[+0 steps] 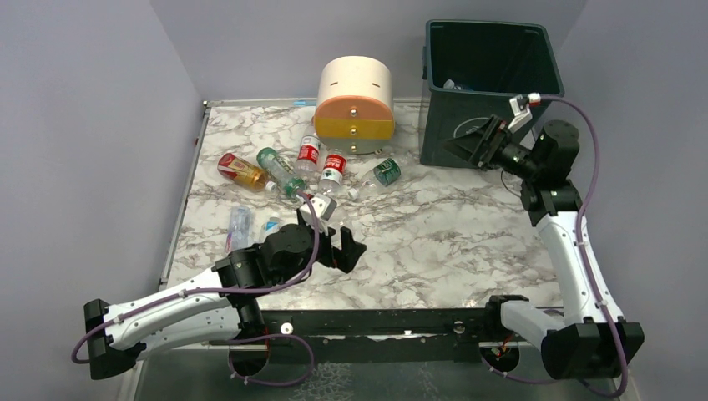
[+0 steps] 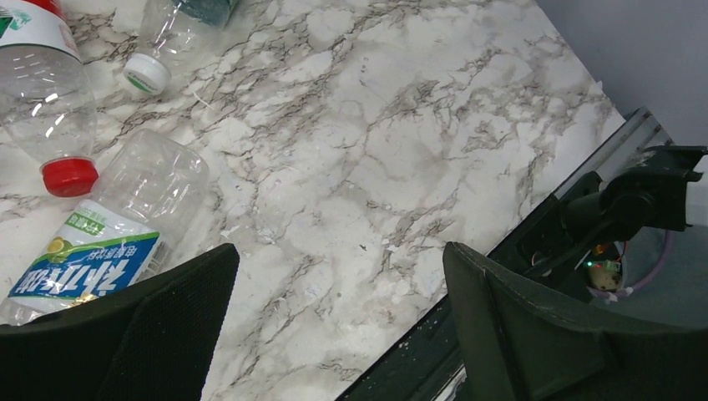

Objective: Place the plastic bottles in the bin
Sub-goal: Place the plastic bottle in the trash bin, then pick up the plastic bottle at the center of the board.

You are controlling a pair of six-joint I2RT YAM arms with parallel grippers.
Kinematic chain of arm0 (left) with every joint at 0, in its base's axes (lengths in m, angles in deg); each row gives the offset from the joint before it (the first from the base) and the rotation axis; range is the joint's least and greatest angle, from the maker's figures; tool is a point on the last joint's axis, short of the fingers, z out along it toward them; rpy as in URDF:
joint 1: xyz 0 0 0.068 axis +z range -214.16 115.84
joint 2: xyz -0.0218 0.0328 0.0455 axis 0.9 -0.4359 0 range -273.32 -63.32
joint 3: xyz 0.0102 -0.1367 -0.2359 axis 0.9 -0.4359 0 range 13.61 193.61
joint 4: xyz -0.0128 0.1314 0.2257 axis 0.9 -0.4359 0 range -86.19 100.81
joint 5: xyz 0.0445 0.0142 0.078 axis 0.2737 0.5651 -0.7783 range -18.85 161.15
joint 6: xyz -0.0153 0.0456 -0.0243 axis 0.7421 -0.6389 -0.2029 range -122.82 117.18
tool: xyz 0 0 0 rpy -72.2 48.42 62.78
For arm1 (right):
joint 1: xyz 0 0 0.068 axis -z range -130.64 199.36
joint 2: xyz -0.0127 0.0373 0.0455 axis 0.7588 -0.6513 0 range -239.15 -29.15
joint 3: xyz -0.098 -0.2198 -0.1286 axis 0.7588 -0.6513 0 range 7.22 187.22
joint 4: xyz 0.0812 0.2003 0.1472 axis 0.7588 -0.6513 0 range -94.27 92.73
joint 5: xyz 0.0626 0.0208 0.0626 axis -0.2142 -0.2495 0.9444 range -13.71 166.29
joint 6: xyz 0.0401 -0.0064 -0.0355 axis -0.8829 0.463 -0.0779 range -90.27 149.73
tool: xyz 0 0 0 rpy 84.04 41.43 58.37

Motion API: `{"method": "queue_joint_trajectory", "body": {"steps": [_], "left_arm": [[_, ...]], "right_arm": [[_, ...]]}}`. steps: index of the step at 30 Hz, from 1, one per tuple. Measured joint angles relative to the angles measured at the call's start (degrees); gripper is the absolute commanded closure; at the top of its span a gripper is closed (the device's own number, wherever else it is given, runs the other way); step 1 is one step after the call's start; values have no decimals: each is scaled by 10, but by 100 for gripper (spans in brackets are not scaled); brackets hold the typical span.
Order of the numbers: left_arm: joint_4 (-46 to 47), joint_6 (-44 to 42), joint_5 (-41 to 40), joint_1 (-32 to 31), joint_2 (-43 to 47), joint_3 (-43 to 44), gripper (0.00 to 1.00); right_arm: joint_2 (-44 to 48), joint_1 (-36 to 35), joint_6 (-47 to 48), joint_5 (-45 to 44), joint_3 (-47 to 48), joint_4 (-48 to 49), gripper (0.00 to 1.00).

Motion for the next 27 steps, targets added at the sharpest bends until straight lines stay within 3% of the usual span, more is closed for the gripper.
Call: {"method": "queue_joint_trajectory", "body": {"steps": [5,12,27], "left_arm": [[12,4,-3,0,-27,-9,1],[28,-3,-3,0,-86,-10,1],[54,-20,3,15,-123,-10,1]], "right_arm": [[56,-3,24,4,-102,-14,0],[64,-3,47,11,-204,-31,0],[70,-3,66,18,-230,-39,0]]}}
